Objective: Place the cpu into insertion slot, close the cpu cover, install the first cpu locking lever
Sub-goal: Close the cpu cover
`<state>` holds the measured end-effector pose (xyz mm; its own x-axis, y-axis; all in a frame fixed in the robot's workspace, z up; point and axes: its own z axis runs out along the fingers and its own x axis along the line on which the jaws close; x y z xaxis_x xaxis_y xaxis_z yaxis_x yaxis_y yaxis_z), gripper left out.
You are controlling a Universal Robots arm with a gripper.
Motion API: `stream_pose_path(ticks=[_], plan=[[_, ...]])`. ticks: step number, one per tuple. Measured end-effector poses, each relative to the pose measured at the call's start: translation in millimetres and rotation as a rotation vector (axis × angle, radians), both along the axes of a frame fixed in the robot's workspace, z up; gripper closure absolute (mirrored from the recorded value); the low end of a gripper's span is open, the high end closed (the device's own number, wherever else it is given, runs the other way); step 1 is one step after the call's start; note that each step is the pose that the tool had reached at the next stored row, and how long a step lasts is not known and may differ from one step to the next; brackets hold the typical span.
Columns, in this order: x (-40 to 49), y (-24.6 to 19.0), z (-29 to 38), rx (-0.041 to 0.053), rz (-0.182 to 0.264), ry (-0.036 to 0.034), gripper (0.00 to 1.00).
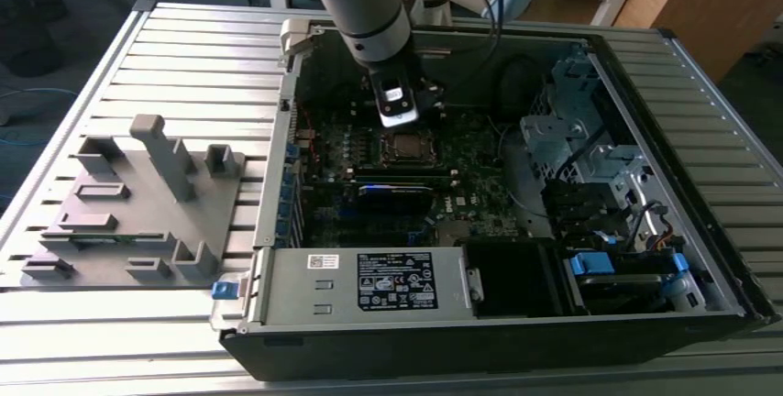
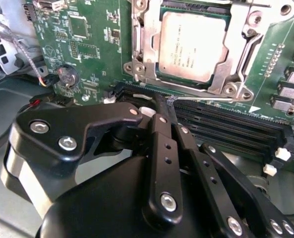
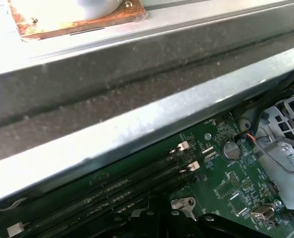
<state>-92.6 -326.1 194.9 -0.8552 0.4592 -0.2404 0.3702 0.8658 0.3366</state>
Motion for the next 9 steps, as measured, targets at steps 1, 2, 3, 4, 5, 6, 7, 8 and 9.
stream_pose_path(ticks=[1, 2, 3, 4, 5, 6, 7, 8, 9], plan=[[-0.1, 0.0, 1.1, 0.0000, 0.000, -0.0005, 0.90], [-0.2, 0.0, 2.2, 0.0000, 0.000, -0.0008, 0.90], [-0.3, 0.0, 3.6, 0.0000, 0.000, -0.0010, 0.90], [-0.4, 0.0, 4.9, 0.0001, 0.000, -0.0012, 0.90], [-0.4, 0.0, 5.9, 0.0000, 0.000, -0.0013, 0.90], [-0.6, 0.0, 6.2, 0.0000, 0.000, -0.0018, 0.90], [-1.0, 0.0, 6.2, 0.0001, 0.000, -0.0035, 0.90], [-1.8, 0.0, 6.2, -0.0001, 0.000, -0.0075, 0.90], [-2.9, 0.0, 6.3, -0.0002, 0.000, -0.0127, 0.90]])
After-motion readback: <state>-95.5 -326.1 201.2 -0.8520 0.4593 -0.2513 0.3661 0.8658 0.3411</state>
